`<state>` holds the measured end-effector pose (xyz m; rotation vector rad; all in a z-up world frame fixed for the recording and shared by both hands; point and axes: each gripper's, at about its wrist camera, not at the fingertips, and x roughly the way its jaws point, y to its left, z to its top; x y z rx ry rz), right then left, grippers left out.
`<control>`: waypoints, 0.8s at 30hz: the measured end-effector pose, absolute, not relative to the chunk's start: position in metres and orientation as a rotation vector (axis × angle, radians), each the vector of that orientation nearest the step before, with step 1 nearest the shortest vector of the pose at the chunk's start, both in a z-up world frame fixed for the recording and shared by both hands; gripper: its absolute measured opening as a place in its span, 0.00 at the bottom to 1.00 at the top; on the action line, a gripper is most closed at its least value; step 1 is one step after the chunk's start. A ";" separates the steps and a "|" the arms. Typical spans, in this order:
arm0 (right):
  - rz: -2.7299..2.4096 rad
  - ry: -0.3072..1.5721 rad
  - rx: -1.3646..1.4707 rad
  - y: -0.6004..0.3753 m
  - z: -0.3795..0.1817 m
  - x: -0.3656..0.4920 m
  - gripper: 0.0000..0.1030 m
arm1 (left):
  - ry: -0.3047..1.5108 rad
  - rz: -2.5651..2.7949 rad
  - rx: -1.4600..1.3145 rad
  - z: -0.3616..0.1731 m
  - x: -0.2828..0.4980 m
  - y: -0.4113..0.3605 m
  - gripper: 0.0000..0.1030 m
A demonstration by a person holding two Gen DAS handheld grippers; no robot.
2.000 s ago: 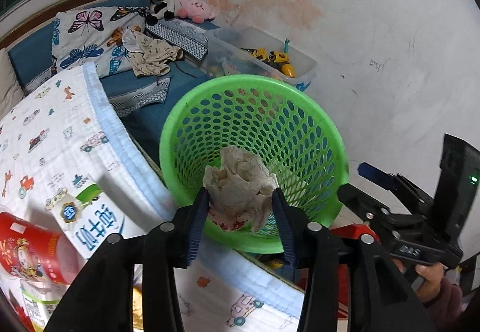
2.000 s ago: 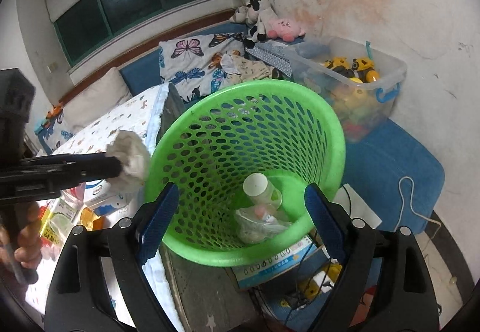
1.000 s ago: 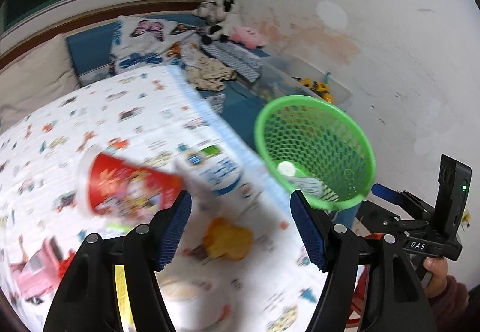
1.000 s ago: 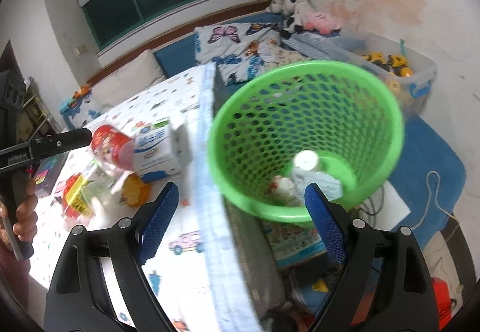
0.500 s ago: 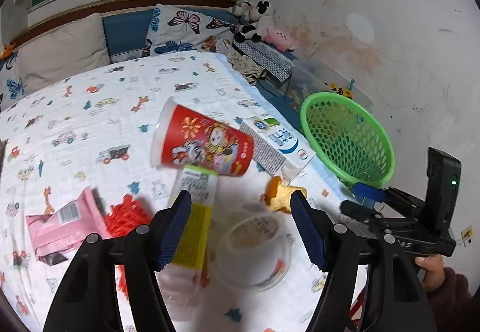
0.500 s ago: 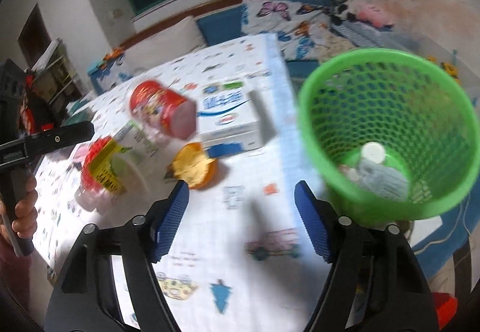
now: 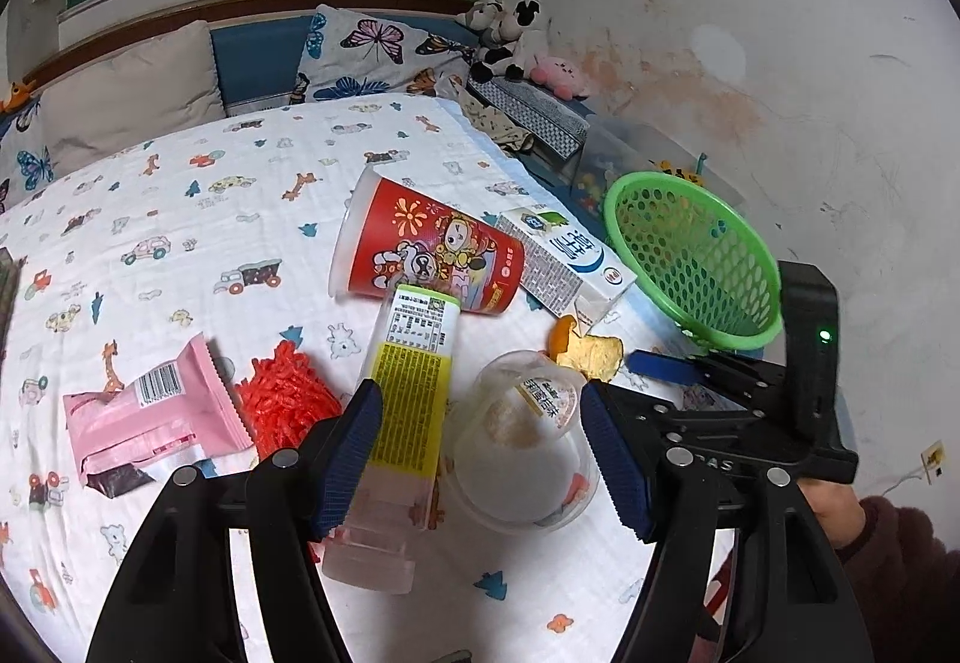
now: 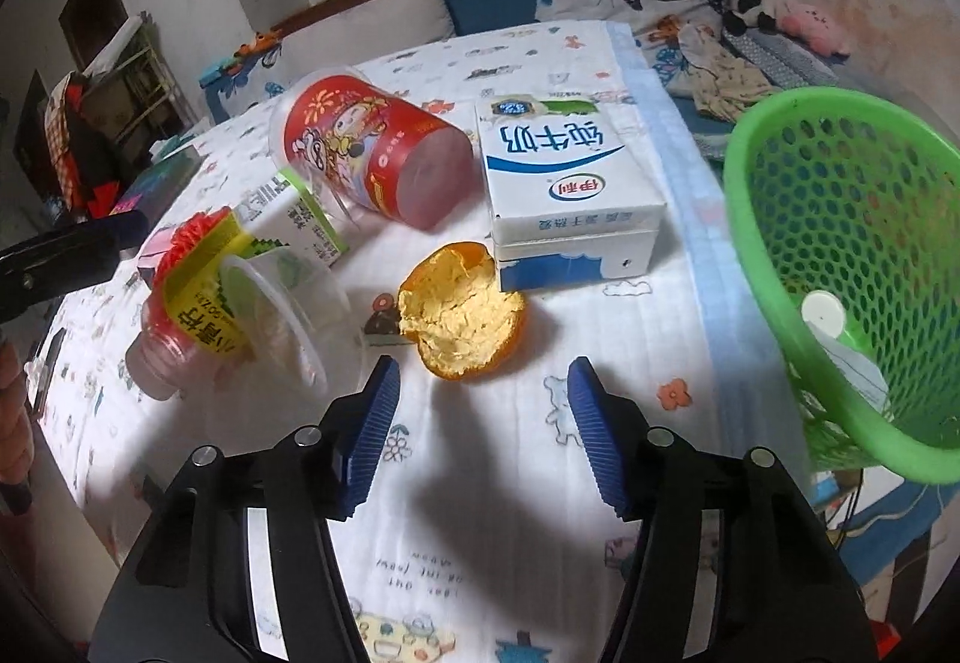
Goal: Collect trash
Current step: 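Grasp the orange peel with the right tool while the left tool reaches the clear plastic cup, then drop the orange peel into the basket with the right tool while the left tool grasps the clear cup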
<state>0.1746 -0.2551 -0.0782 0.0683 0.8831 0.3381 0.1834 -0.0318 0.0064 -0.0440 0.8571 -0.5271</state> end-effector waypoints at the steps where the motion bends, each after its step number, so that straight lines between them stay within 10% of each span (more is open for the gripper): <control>1: 0.339 0.884 0.062 -0.254 -0.079 0.175 0.56 | 0.857 -0.532 -0.040 0.006 0.183 -0.033 0.63; 24: 0.372 0.865 0.029 -0.257 -0.079 0.169 0.33 | 0.873 -0.617 0.078 -0.009 0.190 -0.064 0.50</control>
